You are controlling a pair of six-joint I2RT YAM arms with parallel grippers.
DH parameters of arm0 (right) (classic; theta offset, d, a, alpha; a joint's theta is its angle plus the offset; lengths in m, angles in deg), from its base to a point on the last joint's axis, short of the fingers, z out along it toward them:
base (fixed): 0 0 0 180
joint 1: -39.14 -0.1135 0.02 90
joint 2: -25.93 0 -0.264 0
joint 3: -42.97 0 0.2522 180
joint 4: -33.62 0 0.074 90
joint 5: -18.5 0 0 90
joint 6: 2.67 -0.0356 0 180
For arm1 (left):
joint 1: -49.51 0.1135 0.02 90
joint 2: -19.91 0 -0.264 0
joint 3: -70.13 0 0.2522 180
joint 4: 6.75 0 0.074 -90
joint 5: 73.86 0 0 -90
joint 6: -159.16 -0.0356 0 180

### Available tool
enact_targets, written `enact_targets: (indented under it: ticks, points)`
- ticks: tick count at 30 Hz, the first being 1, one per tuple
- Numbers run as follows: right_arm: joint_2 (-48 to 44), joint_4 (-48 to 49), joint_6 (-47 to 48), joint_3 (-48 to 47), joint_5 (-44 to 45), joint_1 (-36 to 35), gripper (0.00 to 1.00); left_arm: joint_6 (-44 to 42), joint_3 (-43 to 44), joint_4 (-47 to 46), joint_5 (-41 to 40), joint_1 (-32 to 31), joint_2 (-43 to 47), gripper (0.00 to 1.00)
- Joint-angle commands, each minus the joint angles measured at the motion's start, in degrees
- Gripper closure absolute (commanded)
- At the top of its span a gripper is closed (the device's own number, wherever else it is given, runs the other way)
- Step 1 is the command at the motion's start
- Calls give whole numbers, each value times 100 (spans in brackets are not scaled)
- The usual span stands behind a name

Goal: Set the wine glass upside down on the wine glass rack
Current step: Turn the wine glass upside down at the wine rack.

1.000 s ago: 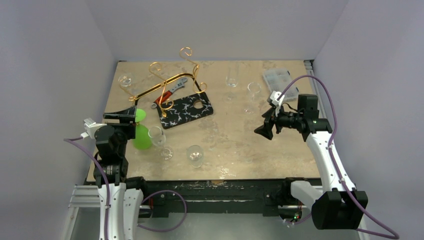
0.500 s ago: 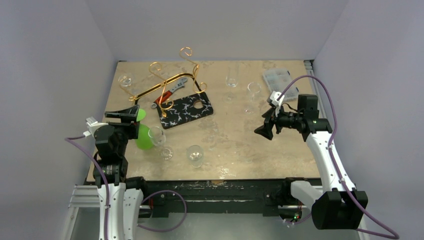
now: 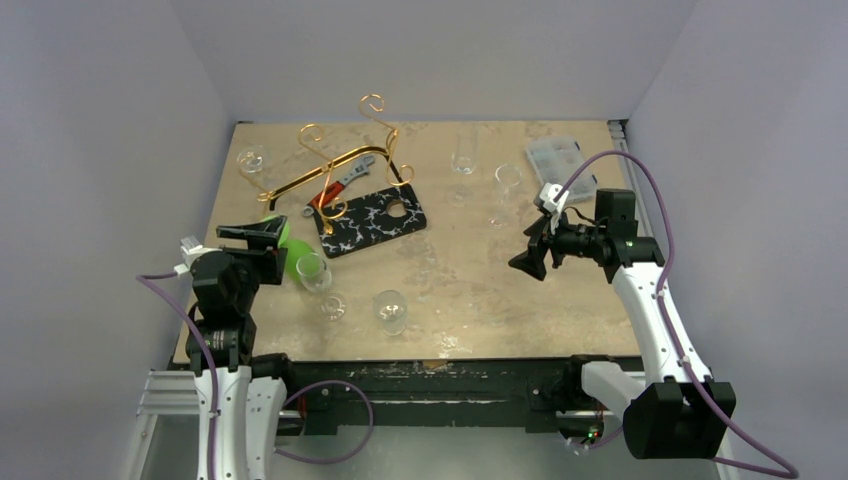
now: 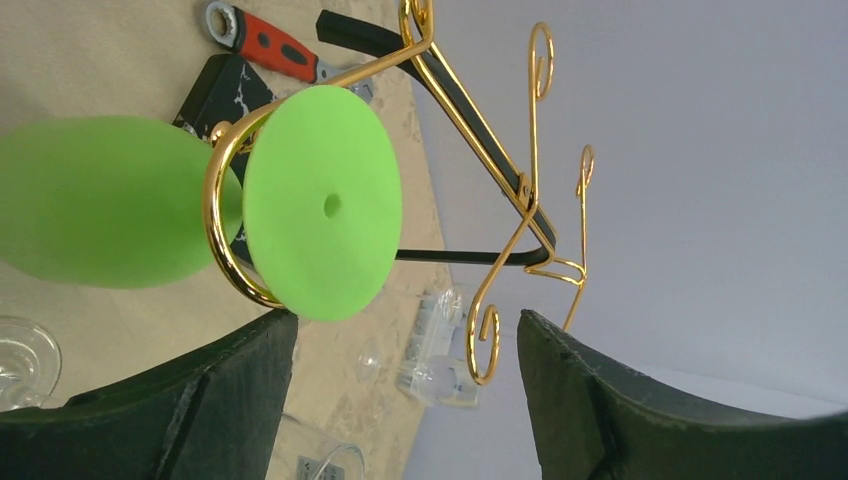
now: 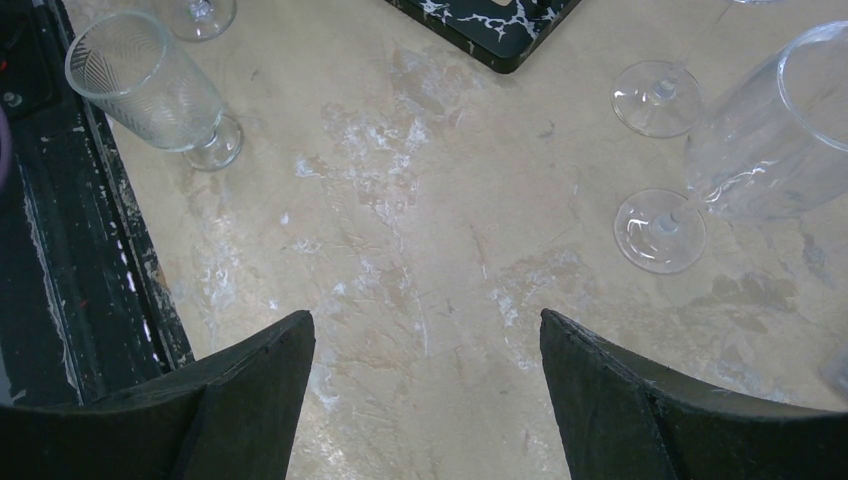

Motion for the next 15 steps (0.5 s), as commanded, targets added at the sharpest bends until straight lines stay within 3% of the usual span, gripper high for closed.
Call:
enact_targets:
  ticks: [1, 9, 15]
  points:
    - [-109, -51, 66, -147, -4, 10, 20, 38, 221, 135, 162, -41, 40, 22]
    - [-110, -52, 64, -147, -7, 15, 20, -104, 495, 647, 71, -117, 95, 19]
    - [-109, -43, 67, -138, 0, 10, 20, -185, 875, 1573, -364, -230, 142, 14]
